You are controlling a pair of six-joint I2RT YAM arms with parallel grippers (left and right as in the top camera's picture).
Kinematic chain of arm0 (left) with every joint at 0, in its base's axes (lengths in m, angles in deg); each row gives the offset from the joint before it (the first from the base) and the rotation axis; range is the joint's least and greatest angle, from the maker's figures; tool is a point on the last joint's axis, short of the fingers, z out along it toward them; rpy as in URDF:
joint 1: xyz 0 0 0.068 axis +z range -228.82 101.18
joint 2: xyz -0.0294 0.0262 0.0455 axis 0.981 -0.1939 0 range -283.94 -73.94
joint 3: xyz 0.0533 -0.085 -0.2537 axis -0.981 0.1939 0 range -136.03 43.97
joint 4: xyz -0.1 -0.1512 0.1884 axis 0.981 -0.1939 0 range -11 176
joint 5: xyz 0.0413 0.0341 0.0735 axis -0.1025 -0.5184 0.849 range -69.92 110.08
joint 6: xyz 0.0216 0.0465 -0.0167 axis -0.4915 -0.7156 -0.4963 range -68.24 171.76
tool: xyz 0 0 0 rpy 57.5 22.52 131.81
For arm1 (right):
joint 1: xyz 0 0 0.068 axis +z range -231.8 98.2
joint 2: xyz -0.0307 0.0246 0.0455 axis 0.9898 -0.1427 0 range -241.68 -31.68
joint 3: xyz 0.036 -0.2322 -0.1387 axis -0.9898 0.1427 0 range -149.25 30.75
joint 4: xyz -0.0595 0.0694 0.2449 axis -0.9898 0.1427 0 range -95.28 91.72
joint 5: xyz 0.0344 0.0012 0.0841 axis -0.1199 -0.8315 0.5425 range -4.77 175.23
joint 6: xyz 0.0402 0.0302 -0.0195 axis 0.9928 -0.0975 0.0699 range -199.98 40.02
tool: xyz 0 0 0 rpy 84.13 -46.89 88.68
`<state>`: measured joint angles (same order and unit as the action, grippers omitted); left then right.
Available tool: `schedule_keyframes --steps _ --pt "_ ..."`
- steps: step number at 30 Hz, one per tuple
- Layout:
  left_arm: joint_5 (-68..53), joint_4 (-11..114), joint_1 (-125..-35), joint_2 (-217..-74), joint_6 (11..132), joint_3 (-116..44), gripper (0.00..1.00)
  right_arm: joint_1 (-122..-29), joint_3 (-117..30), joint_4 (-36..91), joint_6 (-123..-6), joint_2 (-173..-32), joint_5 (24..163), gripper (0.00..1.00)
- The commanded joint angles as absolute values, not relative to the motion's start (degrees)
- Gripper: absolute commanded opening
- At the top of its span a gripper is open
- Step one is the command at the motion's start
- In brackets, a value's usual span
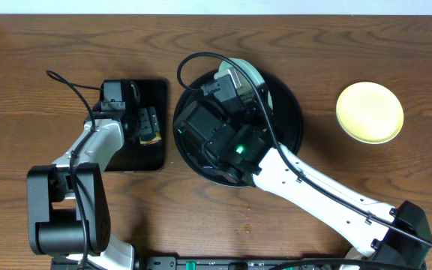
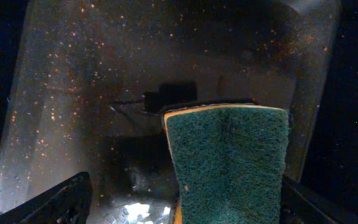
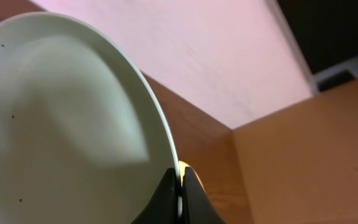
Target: Clean dirty plates on tray and stack at the side
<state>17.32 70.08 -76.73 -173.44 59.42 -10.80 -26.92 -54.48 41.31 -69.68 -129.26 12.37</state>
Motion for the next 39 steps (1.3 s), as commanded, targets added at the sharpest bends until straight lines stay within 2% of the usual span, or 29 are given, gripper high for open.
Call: schedule_keyframes --steps 1,10,19,22,29,39 --pt "18.0 70.2 -76.6 -173.6 59.3 -10.6 0.9 -26.6 -52.7 41.2 -64.6 -130.0 4.2 0.01" --pt "18.0 70.2 -76.6 -173.6 59.3 -10.6 0.9 -27.3 -48.9 39.7 -61.5 -130.0 7.5 0.01" --pt "18.0 70.2 -76.6 -173.6 59.3 -10.6 0.91 -39.3 -48.9 40.1 -61.2 -130.0 30.7 0.01" --pt "18.0 70.2 -76.6 -173.6 59.3 -10.6 0.9 -44.3 -48.9 39.6 -65.6 -130.0 42.8 0.01" --pt "18.0 70.2 -76.6 -173.6 59.3 -10.6 0.91 -54.2 -48.0 37.5 -65.6 -131.4 69.7 0.01" --pt "18.0 70.2 -76.6 -173.6 59.3 -10.6 0.91 -57.1 -47.8 37.6 -67.2 -139.1 78.7 0.01"
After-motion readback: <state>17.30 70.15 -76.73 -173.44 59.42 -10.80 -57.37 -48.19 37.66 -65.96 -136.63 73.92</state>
